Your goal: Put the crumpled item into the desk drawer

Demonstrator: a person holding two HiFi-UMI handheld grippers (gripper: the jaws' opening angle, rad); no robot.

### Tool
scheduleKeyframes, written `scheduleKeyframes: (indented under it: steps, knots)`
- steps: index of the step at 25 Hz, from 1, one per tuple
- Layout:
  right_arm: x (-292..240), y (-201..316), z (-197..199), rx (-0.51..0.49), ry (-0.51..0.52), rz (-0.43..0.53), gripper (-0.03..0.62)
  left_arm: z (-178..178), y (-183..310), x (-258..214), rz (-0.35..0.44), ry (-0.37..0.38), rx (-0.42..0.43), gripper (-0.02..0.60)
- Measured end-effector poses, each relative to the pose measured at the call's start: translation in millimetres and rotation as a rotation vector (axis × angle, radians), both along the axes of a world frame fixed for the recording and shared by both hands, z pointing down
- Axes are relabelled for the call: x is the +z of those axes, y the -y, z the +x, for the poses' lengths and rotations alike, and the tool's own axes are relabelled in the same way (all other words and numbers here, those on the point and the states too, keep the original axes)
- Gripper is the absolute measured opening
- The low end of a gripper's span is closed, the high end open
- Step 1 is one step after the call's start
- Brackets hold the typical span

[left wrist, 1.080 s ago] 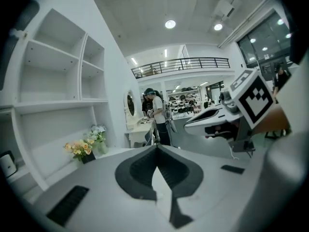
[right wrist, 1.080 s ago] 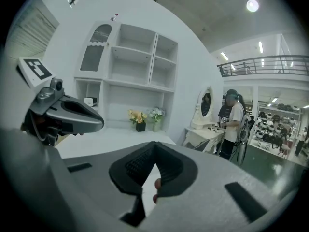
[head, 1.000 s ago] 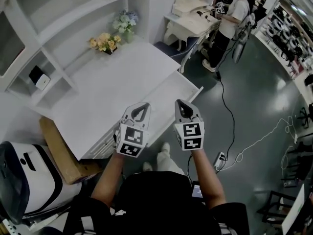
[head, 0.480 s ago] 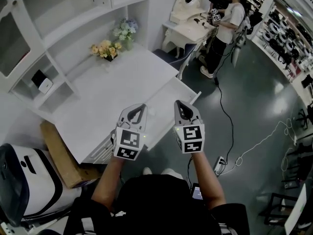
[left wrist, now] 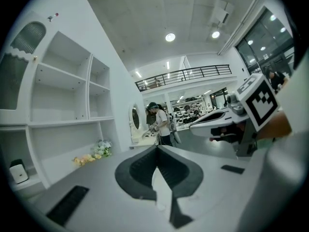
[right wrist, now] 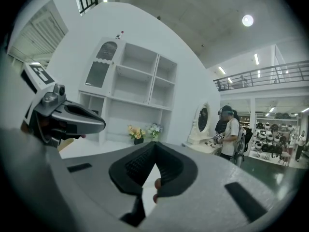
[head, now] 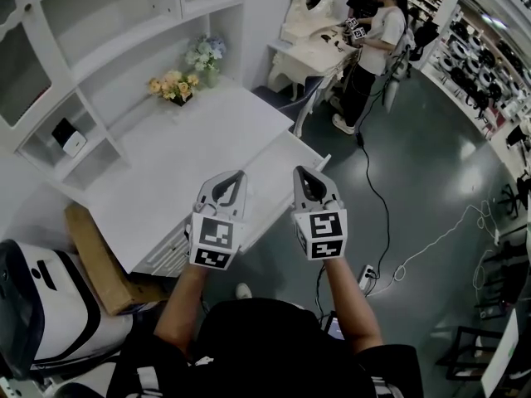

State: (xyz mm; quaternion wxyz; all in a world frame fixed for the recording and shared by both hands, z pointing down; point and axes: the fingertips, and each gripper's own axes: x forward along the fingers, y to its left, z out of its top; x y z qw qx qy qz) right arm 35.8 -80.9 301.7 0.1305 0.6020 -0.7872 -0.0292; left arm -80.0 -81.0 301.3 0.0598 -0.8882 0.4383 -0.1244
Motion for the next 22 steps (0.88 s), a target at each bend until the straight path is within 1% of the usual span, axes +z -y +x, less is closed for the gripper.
scheduleKeyframes:
  steps: [5, 12, 22]
  knots:
    - [-12, -21, 11, -0.005, 0.003, 0.012, -0.006, 12, -23, -14, 0.019, -0.015, -0.003, 0.006]
    - [-26, -54, 19, -0.040, 0.012, 0.028, -0.006, 23, -58, -27, 0.029, -0.035, -0.024, 0.006]
    - [-30, -101, 36, -0.067, 0.011, 0.038, -0.006, 41, -108, -33, 0.042, -0.052, -0.049, 0.006]
